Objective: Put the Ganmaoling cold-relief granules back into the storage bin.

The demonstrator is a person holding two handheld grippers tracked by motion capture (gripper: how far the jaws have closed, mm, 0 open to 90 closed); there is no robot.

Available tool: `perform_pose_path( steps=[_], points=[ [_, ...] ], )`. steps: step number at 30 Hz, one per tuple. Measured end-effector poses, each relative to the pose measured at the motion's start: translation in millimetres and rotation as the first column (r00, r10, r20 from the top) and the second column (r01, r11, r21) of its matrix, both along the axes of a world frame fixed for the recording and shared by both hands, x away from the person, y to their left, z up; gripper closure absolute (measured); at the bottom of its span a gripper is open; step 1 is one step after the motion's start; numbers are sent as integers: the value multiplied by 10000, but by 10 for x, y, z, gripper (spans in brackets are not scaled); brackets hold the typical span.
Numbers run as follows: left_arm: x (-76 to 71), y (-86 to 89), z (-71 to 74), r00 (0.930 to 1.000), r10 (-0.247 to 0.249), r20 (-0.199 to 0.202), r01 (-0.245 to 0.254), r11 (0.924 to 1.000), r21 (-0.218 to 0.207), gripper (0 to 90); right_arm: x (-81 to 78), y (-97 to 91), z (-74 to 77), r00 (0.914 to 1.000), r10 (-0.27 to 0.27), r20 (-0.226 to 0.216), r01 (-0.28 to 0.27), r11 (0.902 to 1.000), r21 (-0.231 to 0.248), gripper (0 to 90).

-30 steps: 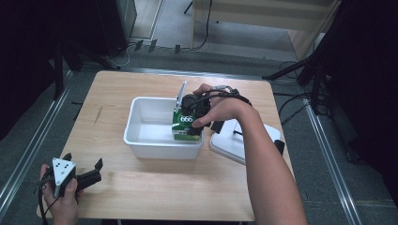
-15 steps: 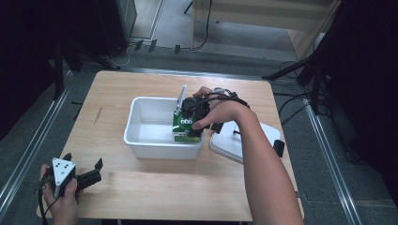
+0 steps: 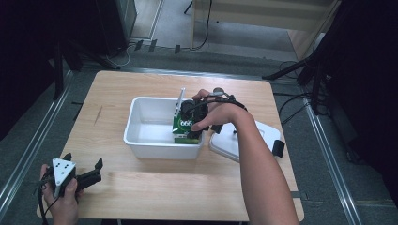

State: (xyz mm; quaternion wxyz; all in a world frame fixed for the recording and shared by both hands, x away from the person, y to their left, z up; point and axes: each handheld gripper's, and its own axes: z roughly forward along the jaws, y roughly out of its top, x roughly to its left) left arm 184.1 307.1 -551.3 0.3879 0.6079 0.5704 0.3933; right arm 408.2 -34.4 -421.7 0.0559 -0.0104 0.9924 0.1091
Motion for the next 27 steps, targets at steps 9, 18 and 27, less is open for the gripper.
perform_pose_path(
  steps=[9, 18, 27],
  points=[
    [0, 3, 1, 10000, -23, -6, 23, 10000, -16, 0, 17, 58, -66, 9997, -206, -105, 202, 9991, -386, 156],
    [-1, 1, 0, 10000, 0, 13, 0, 10000, -5, 0, 33, 102, -107, 9995, -317, -74, 311, 9972, -684, 153],
    [1, -1, -1, 10000, -3, 23, 3, 10000, 12, 0, 32, 116, -157, 9994, -321, -112, 307, 9937, -1079, 152]
  ],
)
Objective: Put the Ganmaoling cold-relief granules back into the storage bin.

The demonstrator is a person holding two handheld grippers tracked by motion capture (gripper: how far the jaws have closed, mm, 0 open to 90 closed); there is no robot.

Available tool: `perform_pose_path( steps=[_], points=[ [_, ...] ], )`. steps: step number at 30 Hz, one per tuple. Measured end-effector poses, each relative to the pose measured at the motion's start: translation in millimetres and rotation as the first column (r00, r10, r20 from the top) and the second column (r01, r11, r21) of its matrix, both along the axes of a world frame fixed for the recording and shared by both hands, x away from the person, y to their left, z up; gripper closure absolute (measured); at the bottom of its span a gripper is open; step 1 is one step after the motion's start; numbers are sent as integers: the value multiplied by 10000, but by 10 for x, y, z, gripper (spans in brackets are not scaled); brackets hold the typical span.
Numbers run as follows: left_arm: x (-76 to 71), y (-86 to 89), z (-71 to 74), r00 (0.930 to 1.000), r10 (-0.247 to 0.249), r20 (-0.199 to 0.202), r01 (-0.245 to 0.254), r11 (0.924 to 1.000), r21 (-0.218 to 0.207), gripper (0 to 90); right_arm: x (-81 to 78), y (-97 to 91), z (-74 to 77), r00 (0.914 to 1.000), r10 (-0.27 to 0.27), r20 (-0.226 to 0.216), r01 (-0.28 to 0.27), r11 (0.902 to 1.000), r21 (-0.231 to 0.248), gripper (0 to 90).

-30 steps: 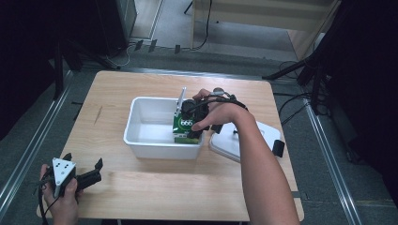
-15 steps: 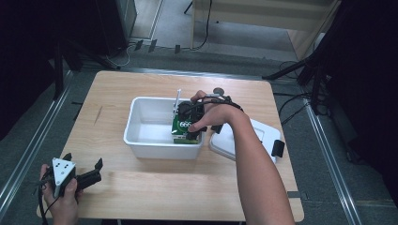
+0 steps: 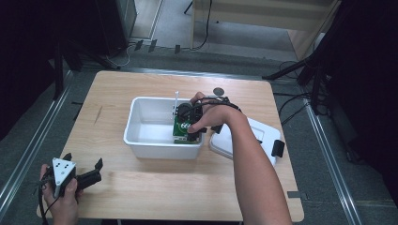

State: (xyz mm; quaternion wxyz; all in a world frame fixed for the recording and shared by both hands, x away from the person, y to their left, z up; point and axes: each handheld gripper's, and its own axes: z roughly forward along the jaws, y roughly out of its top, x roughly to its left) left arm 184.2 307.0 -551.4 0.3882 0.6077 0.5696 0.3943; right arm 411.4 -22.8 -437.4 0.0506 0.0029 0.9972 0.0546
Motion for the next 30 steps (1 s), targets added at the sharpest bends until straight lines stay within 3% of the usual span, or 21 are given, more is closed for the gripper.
perform_pose_path(
  steps=[12, 19, 24, 30],
  points=[
    [-2, 5, 1, 10000, 7, -24, -7, 10000, -42, 0, 0, 8, 1, 10000, 5, 78, -3, 9998, -176, 143],
    [-2, 2, 2, 10000, 4, -35, -4, 10000, -45, 0, -14, -51, 89, 9995, -269, 163, 269, 9996, 5, 113],
    [0, 0, 1, 10000, 11, -17, -11, 10000, -31, 0, -21, -86, 163, 9992, -282, 298, 278, 9995, 127, 21],
    [0, -1, -1, 10000, 30, 27, -30, 10000, -38, 0, -53, -119, 322, 9978, -579, 332, 570, 9980, 262, 0]
  ],
)
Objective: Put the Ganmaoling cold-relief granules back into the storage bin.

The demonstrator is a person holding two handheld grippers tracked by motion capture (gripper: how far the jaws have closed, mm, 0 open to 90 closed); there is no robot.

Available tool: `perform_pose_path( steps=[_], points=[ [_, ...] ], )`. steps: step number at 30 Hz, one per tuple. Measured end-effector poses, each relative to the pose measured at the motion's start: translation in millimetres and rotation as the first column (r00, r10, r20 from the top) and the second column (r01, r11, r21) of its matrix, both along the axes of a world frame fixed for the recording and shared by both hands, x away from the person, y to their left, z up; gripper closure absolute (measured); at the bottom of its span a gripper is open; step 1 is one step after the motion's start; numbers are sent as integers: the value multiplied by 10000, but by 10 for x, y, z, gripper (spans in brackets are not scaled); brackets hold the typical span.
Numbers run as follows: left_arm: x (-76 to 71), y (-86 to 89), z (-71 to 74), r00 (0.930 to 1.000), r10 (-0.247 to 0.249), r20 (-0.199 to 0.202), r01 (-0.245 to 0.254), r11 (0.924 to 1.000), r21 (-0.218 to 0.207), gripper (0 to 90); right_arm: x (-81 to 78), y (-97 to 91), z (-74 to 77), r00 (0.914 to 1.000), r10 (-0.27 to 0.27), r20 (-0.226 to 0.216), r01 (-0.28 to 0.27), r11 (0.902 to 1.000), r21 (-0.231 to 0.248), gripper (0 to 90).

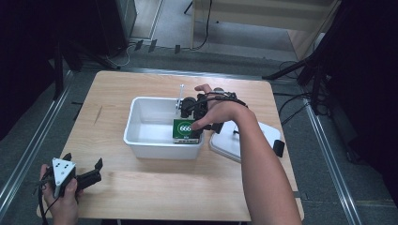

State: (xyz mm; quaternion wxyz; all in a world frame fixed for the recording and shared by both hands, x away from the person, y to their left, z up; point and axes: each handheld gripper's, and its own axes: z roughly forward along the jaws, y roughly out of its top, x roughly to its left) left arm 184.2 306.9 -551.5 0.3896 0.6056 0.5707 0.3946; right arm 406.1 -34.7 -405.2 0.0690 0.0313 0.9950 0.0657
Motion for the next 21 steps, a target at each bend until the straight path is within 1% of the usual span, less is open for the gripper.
perform_pose_path(
  steps=[1, 2, 3, 4, 5, 6, 7, 8, 9, 10, 11, 12, 13, 14, 15, 19, 21],
  points=[
    [0, 1, 0, 10000, -2, -11, 2, 10000, 16, 0, -1, -6, 30, 10000, 25, 52, -25, 10000, 63, 0],
    [1, 1, 1, 10000, -18, -23, 18, 10000, 18, 0, -8, -13, 63, 10000, -59, 54, 58, 9999, 137, 0],
    [1, 2, 1, 10000, -24, -31, 24, 10000, 24, 0, -4, -19, 93, 10000, -4, 55, 3, 9995, 303, 0],
    [1, 1, 1, 10000, -28, -46, 28, 10000, 10, 0, -11, -27, 123, 9999, -72, 83, 68, 9991, 421, 0],
    [2, 2, 1, 10000, -31, -52, 31, 10000, 10, 0, -22, -35, 153, 9998, -175, 48, 173, 9989, 447, 0],
    [2, 1, 2, 10000, -28, -58, 28, 10000, 7, 0, -26, -43, 177, 9999, -140, 93, 135, 9985, 521, 0],
    [3, 1, 2, 10000, -26, -58, 26, 10000, 11, 0, -28, -51, 199, 9999, -94, 107, 88, 9986, 526, 0],
    [3, 0, 2, 10000, -35, -75, 35, 10000, 19, 0, -45, -61, 223, 9997, -223, 91, 218, 9986, 479, 0],
    [3, -1, 3, 10000, -38, -79, 38, 10000, 30, 0, -43, -69, 244, 9998, -127, 153, 119, 9986, 510, 0],
    [2, -1, 3, 10000, -43, -80, 43, 10000, 43, 0, -56, -82, 266, 9997, -223, 137, 216, 9985, 507, 0],
    [1, -1, 3, 10000, -38, -70, 38, 10000, 50, 0, -53, -91, 283, 9998, -127, 172, 118, 9986, 519, 0],
    [0, -2, 3, 10000, -27, -54, 27, 10000, 30, 0, -63, -109, 308, 9996, -219, 171, 210, 9983, 537, 0],
    [-1, 0, 2, 10000, -19, -42, 19, 10000, 34, 0, -61, -123, 330, 9997, -182, 185, 172, 9983, 548, 0],
    [-2, 0, 3, 10000, -18, -47, 19, 10000, 42, 0, -71, -142, 352, 9994, -337, 117, 329, 9978, 578, 0],
    [-1, 0, 3, 10000, -17, -47, 17, 10000, 42, 0, -67, -153, 361, 9996, -277, 109, 269, 9976, 633, 0],
    [1, -4, 4, 10000, -31, -82, 32, 10000, 61, 0, -79, -234, 406, 9988, -482, 65, 476, 9965, 692, 0],
    [-1, -3, 5, 9999, -38, -101, 38, 10000, 84, 0, -77, -283, 422, 9987, -479, 150, 467, 9964, 709, 0]
  ],
)
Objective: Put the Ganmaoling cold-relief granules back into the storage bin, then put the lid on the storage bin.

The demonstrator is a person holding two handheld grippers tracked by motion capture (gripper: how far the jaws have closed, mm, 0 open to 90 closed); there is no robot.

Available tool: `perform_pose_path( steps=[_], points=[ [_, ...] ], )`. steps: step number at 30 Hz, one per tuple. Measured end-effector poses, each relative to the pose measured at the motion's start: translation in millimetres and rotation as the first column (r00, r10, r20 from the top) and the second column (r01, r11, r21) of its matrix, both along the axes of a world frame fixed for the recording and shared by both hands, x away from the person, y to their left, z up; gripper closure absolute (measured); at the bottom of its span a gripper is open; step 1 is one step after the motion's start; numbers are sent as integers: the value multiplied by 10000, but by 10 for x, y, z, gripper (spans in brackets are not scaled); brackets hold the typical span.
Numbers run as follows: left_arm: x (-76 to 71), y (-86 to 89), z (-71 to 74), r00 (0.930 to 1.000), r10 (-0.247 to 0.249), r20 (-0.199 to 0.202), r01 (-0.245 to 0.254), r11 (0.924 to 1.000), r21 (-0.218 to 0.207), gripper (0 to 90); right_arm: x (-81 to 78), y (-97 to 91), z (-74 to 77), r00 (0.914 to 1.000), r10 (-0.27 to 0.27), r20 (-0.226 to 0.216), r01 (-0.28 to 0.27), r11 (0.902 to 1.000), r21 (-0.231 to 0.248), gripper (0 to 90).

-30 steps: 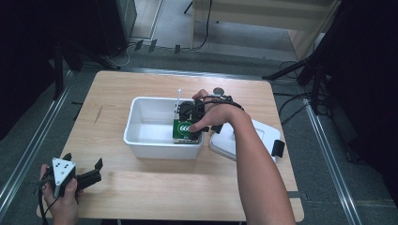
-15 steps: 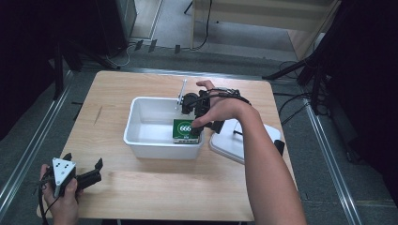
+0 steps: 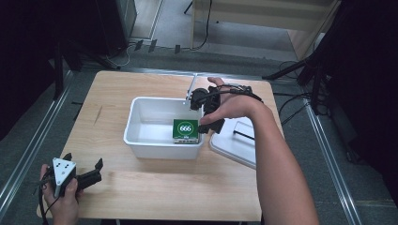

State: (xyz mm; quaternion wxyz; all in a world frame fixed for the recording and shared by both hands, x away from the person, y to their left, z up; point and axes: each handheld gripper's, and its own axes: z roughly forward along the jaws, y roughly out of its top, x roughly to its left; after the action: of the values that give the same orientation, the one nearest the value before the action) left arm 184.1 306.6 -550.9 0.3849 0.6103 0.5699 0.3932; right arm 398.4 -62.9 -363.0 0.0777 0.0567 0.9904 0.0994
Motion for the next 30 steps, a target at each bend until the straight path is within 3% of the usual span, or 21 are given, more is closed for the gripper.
perform_pose_path(
  steps=[15, 30],
  points=[
    [2, -2, 0, 10000, -6, 8, 6, 10000, 75, 0, -19, -387, 90, 9982, -569, 199, 568, 9984, 80, 0],
    [4, -5, -2, 10000, 1, 21, -1, 10000, 94, 0, -32, -707, 74, 9944, -1041, 191, 1039, 9945, 130, 0]
  ],
)
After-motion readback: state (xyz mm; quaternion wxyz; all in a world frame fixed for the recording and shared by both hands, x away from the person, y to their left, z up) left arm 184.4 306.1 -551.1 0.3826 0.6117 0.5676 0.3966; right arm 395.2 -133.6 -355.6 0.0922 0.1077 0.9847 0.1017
